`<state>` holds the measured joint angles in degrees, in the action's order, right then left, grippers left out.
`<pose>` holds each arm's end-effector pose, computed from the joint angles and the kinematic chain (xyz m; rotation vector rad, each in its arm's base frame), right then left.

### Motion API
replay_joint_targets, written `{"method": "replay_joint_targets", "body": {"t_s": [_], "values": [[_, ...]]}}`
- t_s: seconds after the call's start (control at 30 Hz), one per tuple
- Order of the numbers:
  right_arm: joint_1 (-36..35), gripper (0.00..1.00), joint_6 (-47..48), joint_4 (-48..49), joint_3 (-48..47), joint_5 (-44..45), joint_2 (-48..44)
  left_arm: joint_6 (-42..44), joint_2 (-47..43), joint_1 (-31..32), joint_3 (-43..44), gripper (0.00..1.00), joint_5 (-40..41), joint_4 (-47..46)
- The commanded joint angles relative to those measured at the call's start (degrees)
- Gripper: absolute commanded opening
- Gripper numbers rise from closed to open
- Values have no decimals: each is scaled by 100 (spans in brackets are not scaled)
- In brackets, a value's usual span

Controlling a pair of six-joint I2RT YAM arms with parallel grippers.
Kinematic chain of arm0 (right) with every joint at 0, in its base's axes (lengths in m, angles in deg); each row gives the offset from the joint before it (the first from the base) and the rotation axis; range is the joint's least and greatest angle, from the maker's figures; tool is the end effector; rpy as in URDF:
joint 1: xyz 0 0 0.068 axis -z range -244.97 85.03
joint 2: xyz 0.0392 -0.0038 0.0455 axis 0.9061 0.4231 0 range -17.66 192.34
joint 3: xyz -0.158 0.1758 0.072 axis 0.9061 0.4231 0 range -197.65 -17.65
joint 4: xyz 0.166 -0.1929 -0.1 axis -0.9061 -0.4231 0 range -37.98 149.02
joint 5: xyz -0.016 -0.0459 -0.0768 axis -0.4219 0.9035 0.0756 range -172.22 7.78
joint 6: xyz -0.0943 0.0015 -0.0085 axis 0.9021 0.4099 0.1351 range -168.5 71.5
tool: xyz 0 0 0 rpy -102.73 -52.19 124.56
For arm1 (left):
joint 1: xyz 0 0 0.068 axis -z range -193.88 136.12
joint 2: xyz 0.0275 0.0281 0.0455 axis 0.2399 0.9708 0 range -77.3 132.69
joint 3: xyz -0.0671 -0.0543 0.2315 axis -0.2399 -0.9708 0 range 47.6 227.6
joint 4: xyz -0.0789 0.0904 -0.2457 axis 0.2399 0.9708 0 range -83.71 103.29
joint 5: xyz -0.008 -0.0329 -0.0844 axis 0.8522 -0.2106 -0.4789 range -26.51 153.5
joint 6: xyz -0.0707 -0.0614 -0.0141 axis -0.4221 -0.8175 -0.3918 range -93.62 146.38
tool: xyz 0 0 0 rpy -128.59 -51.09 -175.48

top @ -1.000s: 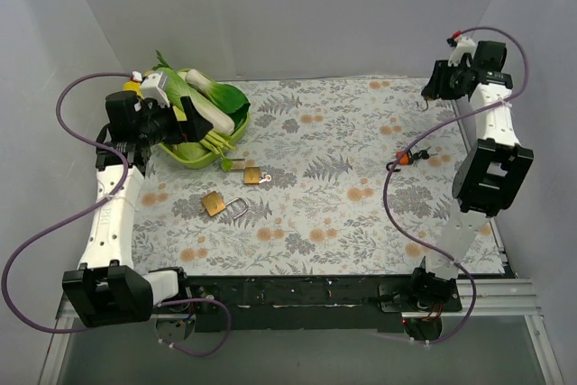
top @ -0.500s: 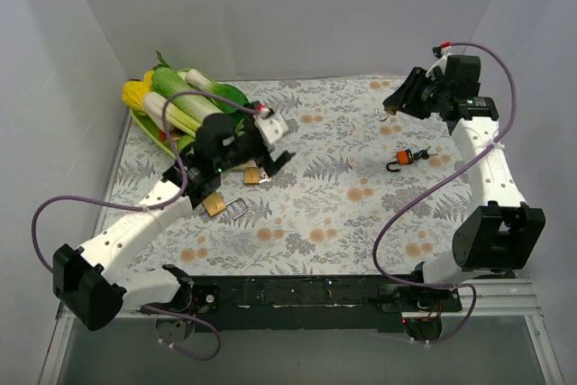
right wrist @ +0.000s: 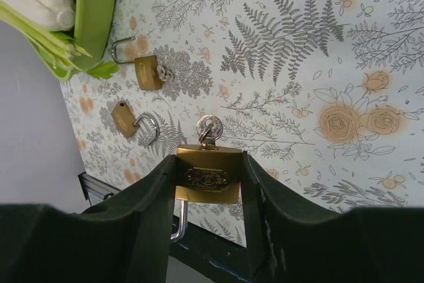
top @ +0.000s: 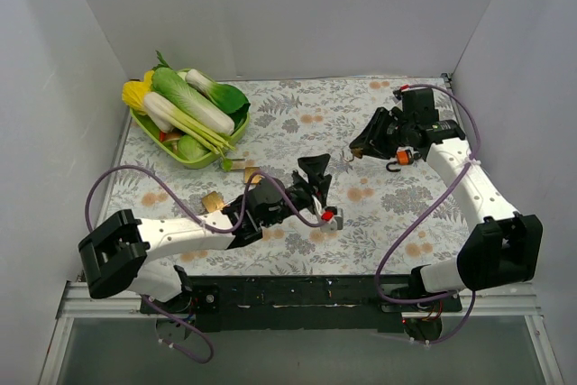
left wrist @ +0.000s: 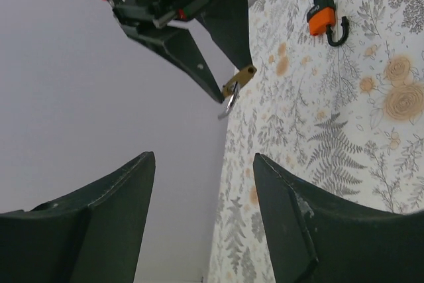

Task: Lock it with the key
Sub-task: Lock the lock.

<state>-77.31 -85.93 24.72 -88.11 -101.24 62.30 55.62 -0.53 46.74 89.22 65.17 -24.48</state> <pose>0.3404 0.1030 0.2567 0.3573 2.4036 0.8033 0.1838 -0.3212 0.2329 1.1576 1.1925 -0.3928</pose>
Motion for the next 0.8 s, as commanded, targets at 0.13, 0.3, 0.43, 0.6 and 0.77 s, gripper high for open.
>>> {"method": "replay_joint_targets", "body": {"t_s": [0.13, 0.3, 0.43, 0.6, 0.77], "values": [[-199, 1, -326, 258, 23, -207, -288, 987, 531, 494, -32, 59, 545, -1212], [-278, 1, -326, 258, 14, -268, -367, 961, 707, 530, 12, 56, 597, -1221], [-348, 1, -388, 249, 111, -365, -429, 1040, 865, 547, 109, 50, 676, -1204], [-418, 1, -397, 275, 208, -444, -455, 1093, 989, 547, 126, 46, 720, -1204], [-533, 1, -353, 293, 251, -400, -552, 1119, 1068, 539, 188, 43, 764, -1256]]}}
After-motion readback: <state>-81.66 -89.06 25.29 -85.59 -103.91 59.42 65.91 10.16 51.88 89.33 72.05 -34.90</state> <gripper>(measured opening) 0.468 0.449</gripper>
